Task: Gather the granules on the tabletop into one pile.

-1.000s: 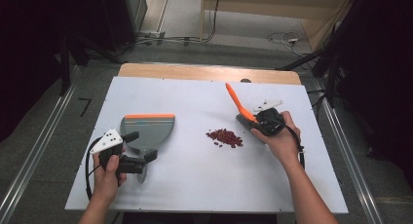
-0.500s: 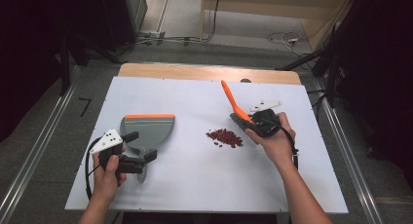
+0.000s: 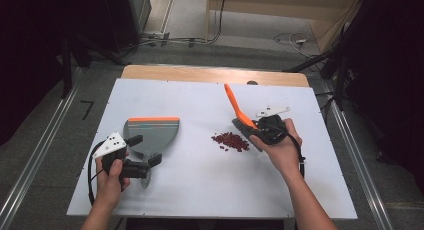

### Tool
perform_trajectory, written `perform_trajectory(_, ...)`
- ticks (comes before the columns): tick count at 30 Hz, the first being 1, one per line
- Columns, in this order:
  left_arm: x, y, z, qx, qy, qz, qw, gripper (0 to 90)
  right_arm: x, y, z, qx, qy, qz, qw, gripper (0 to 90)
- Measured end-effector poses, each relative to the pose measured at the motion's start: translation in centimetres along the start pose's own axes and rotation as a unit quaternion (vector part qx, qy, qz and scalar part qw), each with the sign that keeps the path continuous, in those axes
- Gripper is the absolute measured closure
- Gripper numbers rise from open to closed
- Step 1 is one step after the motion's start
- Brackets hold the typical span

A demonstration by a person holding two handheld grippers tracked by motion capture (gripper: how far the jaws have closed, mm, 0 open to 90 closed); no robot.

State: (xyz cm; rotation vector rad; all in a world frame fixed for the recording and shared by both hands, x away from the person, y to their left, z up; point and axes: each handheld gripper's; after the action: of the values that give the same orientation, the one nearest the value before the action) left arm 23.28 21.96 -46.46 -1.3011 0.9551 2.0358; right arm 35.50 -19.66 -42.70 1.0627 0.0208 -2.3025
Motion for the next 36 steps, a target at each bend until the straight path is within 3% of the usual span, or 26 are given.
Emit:
perform_trajectory(3, 0.0, 0.0, 0.0, -0.001, 0.001, 0.000, 1.0000, 0.0, 0.3, 0.7, 1.0, -0.001, 0.010, -0.014, 0.9999, 69.0)
perform_trajectory(8, 0.0, 0.0, 0.1, -0.005, 0.002, -0.001, 1.0000, 0.0, 1.4, 2.0, 2.6, -0.022, 0.025, -0.059, 0.9977, 69.1)
perform_trajectory(20, -0.1, 0.2, 0.2, -0.011, 0.004, -0.009, 0.9999, 0.0, 6.1, 5.1, 5.5, -0.027, 0.049, -0.121, 0.9912, 69.1)
perform_trajectory(36, 0.0, -0.2, 0.9, -0.031, 0.021, -0.011, 0.9992, 0.0, 10.7, 7.0, 6.6, -0.033, 0.056, -0.149, 0.9867, 69.0)
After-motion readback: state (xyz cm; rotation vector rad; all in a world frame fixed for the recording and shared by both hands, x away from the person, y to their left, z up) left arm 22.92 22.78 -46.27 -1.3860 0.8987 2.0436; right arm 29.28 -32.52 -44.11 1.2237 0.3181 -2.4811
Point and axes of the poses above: each handheld gripper's, and its own axes: z roughly backward along the jaws, x roughly out of its underside, y roughly to its right, and after that the axes turned 12 degrees about x, right-handed
